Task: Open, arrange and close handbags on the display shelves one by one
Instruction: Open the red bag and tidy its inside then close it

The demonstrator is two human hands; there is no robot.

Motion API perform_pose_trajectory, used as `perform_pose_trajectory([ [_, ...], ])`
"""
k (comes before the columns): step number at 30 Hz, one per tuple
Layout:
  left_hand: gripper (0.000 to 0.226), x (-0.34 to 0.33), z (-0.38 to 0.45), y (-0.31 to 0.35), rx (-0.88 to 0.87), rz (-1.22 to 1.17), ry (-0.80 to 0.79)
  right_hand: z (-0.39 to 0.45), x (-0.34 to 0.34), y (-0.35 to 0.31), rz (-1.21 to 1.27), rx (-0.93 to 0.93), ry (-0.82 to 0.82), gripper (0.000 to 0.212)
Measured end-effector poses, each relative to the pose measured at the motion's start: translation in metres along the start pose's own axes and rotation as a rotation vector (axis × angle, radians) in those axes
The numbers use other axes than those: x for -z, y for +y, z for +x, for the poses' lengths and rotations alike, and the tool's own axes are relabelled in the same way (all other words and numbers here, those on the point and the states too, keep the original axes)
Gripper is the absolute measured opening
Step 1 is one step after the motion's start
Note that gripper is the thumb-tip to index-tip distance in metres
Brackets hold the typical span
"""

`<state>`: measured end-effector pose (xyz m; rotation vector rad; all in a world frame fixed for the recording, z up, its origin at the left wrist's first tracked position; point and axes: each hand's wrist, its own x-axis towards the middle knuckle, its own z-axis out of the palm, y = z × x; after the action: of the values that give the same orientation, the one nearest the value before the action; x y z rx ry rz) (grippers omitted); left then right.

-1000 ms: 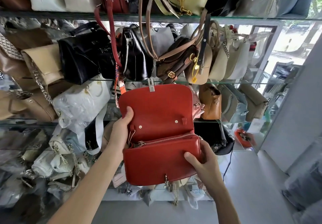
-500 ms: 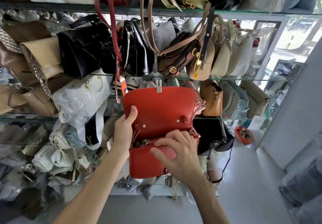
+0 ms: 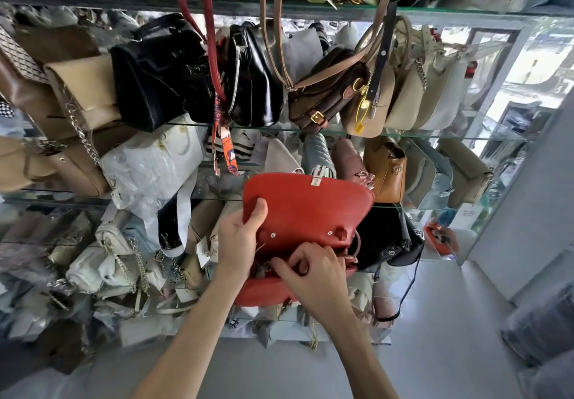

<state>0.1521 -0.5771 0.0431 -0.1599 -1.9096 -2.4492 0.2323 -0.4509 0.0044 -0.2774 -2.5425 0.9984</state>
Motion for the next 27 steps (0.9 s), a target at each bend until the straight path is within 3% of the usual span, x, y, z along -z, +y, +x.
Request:
perform_pose_trajectory([
  [6, 0.057, 0.005, -0.005, -0.003, -0.067, 0.042, 0.012, 0.003, 0.005, -0.019, -0.060, -0.021, -0.077, 0.036],
  [9, 0.051, 0.007, -0.007, -0.004, -0.109, 0.036, 0.032, 0.001, 0.005, -0.025, -0.035, -0.003, -0.024, 0.039],
  [14, 0.052, 0.007, -0.014, 0.000, -0.122, -0.052, 0.037, -0.007, -0.002, -0.032, -0.002, 0.144, -0.019, 0.027],
  [19, 0.021, 0.013, -0.022, 0.008, -0.087, -0.069, 0.036, -0.009, -0.002, -0.024, 0.069, 0.281, -0.002, 0.025],
  [21, 0.019, 0.013, -0.028, 0.011, -0.099, -0.048, 0.037, -0.010, -0.001, -0.020, 0.124, 0.321, -0.021, 0.020],
  [24, 0.024, 0.019, -0.036, 0.005, -0.139, 0.012, 0.081, -0.014, -0.001, -0.013, 0.212, 0.359, -0.106, 0.014],
  [27, 0.014, 0.026, -0.040, -0.004, -0.133, 0.020, 0.133, -0.020, -0.006, -0.005, 0.253, 0.337, -0.115, 0.014],
])
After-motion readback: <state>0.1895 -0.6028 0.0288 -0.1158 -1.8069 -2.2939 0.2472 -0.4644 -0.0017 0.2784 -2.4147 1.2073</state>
